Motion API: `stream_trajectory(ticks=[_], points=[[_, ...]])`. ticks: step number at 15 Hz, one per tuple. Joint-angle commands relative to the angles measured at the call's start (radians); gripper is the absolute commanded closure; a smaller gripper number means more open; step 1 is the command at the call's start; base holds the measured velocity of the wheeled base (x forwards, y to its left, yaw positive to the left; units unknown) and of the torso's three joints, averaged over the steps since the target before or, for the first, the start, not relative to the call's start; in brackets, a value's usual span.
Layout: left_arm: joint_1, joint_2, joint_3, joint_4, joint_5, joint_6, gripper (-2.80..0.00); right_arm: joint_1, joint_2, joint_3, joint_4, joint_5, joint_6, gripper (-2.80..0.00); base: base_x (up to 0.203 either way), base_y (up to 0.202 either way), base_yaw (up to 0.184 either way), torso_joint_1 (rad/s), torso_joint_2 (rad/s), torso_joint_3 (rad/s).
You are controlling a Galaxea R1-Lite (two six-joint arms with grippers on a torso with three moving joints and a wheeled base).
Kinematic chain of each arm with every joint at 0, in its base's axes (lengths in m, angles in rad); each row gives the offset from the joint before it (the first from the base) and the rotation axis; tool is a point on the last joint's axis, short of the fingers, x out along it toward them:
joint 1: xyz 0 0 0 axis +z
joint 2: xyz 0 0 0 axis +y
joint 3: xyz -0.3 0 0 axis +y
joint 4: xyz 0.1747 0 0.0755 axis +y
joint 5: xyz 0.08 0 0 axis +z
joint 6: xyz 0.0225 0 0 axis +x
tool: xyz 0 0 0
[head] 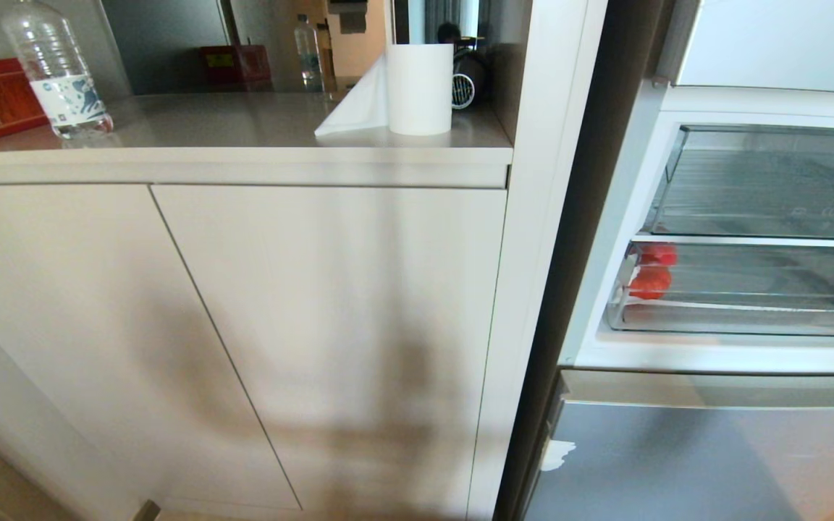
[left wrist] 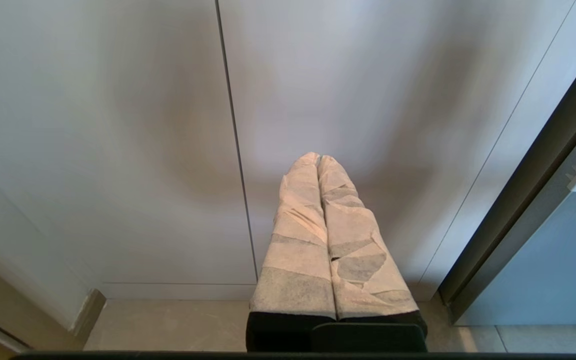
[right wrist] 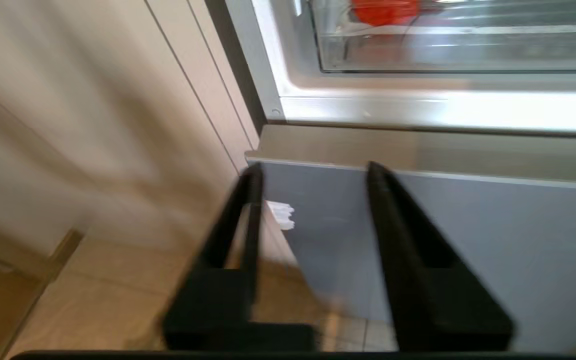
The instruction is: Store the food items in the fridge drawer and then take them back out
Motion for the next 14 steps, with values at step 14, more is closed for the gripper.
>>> stream_trajectory(ticks=[14], points=[[0.000, 0.000, 0.000, 0.000, 0.000, 0.000, 0.00, 0.127, 0.958, -0.011, -1.047, -0.137, -0.098, -2.80, 0.000, 0.000, 0.000, 0.000, 0.00, 0.000]])
